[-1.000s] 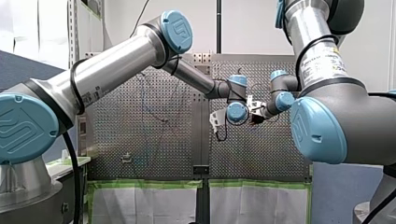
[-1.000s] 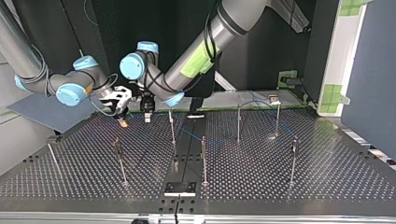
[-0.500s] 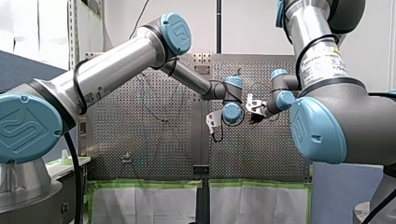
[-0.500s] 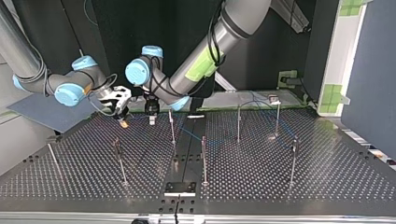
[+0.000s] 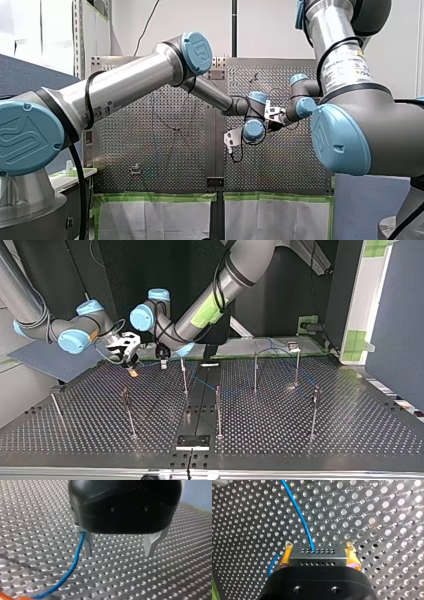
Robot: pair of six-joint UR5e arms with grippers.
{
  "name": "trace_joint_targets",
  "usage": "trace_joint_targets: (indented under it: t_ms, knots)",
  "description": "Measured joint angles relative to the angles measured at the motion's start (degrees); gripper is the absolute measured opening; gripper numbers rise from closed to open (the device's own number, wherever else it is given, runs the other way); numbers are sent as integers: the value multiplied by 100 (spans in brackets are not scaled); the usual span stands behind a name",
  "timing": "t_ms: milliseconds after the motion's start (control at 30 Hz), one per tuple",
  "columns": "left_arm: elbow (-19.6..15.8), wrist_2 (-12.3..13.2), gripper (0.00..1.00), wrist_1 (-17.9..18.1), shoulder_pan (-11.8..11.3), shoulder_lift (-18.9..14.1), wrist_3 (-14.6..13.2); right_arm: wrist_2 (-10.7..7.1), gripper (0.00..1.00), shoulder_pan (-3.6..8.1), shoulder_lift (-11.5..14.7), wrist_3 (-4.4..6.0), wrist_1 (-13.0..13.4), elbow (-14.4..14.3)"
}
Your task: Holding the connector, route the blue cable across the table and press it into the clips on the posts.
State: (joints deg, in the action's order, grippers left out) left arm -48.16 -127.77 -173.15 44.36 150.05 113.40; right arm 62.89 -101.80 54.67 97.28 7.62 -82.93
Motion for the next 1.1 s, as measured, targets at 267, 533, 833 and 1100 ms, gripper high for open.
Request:
trace_joint_targets:
  t_ms: [267,533,833,1100]
  knots:
    - [222,-192,100,-6,31,24,37,-3,0,-2,2,3,1,1]
    - [110,-253,42,29,34,27,-67,-7,0,-2,2,2,-2,1]
    - [132,-216,0,126,35,22,-82,-23,0,-4,14,-12,-8,6]
    - [253,-300,0,-10,52,5,0,-46,0,2,174,25,-30,64]
